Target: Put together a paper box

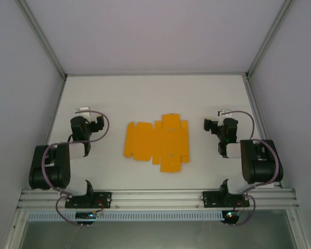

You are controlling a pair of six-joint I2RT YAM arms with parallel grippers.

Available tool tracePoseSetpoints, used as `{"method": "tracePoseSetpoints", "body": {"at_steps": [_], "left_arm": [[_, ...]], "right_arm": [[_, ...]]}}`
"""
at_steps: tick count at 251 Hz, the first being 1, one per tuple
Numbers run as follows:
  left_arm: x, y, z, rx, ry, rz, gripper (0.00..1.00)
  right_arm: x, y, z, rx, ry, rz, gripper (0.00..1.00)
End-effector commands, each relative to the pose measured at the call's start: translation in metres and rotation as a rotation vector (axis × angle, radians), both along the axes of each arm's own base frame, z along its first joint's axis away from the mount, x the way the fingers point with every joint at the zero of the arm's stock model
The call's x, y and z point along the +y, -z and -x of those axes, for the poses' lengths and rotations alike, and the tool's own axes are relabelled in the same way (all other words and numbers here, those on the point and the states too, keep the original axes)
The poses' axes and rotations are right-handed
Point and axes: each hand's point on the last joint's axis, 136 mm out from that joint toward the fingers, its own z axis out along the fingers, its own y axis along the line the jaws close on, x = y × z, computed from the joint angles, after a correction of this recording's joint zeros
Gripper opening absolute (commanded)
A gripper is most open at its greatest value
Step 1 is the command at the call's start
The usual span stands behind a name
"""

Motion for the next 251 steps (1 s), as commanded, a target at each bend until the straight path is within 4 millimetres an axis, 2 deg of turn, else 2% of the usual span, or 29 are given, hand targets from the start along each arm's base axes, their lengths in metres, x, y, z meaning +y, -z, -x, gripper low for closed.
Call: {"method": "tracePoseSetpoints", "body": {"at_steps": [1, 18, 34, 76, 91, 121, 142, 159, 187, 227, 251], "left_arm": [[0.000, -0.039, 0.005, 0.000, -0.047, 0.076, 1.00], [-0.011, -0.045, 0.009, 0.035, -0.027, 0.147, 1.00], [-0.027, -0.042, 0.014, 0.098, 0.003, 0.204, 1.00], [-0.086, -0.028, 0.032, 0.229, 0.141, 0.290, 1.00], [-0.106, -0.022, 0.041, 0.266, 0.195, 0.316, 0.99], [-0.143, -0.008, 0.058, 0.322, 0.306, 0.382, 1.00], [-0.161, 0.005, 0.070, 0.396, 0.366, 0.418, 0.99], [-0.164, 0.015, 0.078, 0.462, 0.385, 0.407, 1.00], [-0.167, 0.029, 0.087, 0.489, 0.410, 0.397, 1.00], [-0.187, 0.031, 0.094, 0.475, 0.495, 0.443, 1.00], [-0.192, 0.042, 0.096, 0.507, 0.506, 0.455, 1.00]], "right_arm": [[-0.003, -0.038, -0.006, 0.029, 0.068, 0.057, 0.99], [0.007, -0.056, -0.005, 0.067, 0.070, 0.019, 0.98], [0.017, -0.065, 0.001, 0.098, 0.092, -0.057, 0.96], [0.085, -0.072, 0.022, 0.233, -0.065, -0.130, 0.92], [0.109, -0.068, 0.030, 0.280, -0.106, -0.172, 0.85], [0.177, -0.049, 0.053, 0.392, -0.341, -0.291, 0.75], [0.202, -0.034, 0.064, 0.443, -0.410, -0.320, 0.67], [0.213, -0.018, 0.070, 0.473, -0.442, -0.310, 0.63], [0.220, 0.010, 0.077, 0.514, -0.446, -0.289, 0.59], [0.213, 0.044, 0.080, 0.556, -0.398, -0.254, 0.57], [0.213, 0.059, 0.082, 0.577, -0.400, -0.251, 0.55]]}}
